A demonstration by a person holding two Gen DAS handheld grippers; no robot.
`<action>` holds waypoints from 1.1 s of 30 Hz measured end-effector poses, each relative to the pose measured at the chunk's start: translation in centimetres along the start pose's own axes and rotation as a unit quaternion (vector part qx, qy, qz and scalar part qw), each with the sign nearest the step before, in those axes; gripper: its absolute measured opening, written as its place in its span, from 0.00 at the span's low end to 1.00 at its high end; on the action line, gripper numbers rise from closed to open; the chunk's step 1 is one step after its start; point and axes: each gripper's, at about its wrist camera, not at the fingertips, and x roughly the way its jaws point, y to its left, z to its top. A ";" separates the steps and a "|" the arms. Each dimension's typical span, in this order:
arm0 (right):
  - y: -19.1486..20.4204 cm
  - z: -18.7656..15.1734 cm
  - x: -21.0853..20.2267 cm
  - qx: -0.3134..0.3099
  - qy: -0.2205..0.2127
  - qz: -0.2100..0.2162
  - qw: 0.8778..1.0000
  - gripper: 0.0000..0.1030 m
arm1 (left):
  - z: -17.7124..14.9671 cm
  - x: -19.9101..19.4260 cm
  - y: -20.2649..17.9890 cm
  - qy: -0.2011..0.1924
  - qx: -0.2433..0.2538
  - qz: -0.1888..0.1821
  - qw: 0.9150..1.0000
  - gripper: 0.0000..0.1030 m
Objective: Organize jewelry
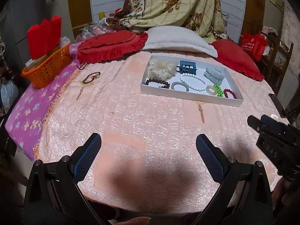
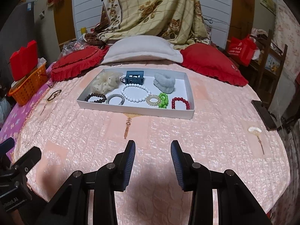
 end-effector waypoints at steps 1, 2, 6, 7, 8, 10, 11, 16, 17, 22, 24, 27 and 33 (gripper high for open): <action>-0.1 0.4 0.2 -0.001 0.000 -0.002 1.000 0.36 | 0.1 0.2 -0.1 0.003 0.001 0.000 1.000 0.98; -0.2 0.6 0.3 0.000 0.000 -0.004 1.000 0.36 | 0.3 0.4 -0.3 0.007 0.003 -0.001 1.000 0.98; -0.9 1.3 0.6 0.012 -0.003 -0.016 1.000 0.36 | 0.9 0.7 -0.9 0.017 0.008 -0.006 1.000 0.98; -1.2 1.5 0.7 0.016 -0.002 -0.018 1.000 0.36 | 1.1 0.7 -1.1 0.018 0.010 -0.006 1.000 0.98; -1.3 1.5 0.8 0.018 -0.002 -0.019 1.000 0.36 | 1.2 0.7 -1.3 0.018 0.012 -0.006 1.000 0.98; -1.7 1.6 1.0 0.022 0.001 -0.021 1.000 0.36 | 1.4 0.6 -1.6 0.017 0.015 -0.008 1.000 0.98; -1.9 1.5 1.2 0.026 0.005 -0.021 0.999 0.36 | 1.5 0.7 -1.7 0.018 0.017 -0.008 1.000 0.98; -2.2 1.2 1.7 0.033 0.020 -0.021 0.999 0.36 | 1.8 1.1 -2.0 0.026 0.020 -0.008 0.999 0.98; -2.2 1.2 1.7 0.033 0.022 -0.021 0.999 0.36 | 1.8 1.2 -2.0 0.028 0.020 -0.008 0.999 0.98; -1.4 1.0 1.6 0.030 0.023 -0.016 0.999 0.36 | 1.8 1.1 -1.7 0.029 0.017 -0.008 0.999 0.98; -1.0 1.0 1.7 0.027 0.025 -0.015 0.999 0.36 | 1.8 1.1 -1.4 0.029 0.016 -0.009 0.999 0.98; -0.4 0.9 1.7 0.022 0.028 -0.013 0.999 0.36 | 1.6 1.2 -1.2 0.035 0.013 -0.011 0.999 0.98; 0.3 0.7 1.6 0.016 0.030 -0.013 0.999 0.36 | 1.2 1.4 -0.9 0.041 0.010 -0.016 0.999 0.98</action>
